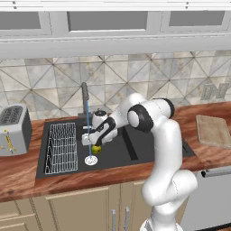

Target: Pick the pear from the sink and place it on the cutting board to airdry. Then turn off the sink faucet.

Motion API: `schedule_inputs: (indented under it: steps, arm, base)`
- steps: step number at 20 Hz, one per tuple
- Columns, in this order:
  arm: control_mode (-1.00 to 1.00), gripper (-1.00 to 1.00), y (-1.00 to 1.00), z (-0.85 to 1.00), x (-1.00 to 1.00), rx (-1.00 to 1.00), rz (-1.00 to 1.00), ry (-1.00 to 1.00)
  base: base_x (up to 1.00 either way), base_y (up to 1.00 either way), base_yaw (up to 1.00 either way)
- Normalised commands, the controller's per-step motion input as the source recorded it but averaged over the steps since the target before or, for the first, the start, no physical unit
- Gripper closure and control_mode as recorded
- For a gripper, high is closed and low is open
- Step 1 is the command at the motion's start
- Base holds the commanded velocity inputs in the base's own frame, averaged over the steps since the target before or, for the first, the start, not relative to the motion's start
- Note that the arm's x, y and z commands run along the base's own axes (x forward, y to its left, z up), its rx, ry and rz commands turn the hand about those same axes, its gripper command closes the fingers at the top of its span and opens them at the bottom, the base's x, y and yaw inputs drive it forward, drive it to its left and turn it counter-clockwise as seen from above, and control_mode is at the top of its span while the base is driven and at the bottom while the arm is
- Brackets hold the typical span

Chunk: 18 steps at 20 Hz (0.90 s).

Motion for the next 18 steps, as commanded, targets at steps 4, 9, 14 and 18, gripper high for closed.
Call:
schedule_inputs:
  steps: [4,9,14,18]
  arm:
    - [-1.0,-1.0,0.03,-0.19,0.15,0.0,0.0,0.03]
    - [-1.0,-1.0,0.04,-0.22,0.09,0.0,0.0,0.03]
    - [-1.0,-1.0,0.02,-0.24,0.09,0.0,0.0,0.04]
    - [-1.0,1.0,0.11,-0.27,0.06,0.0,0.0,0.08]
  base:
    - [0.0,0.0,0.0]
    - [0.0,0.0,0.0]
    - [0.0,0.0,0.0]
    - [0.0,0.0,0.0]
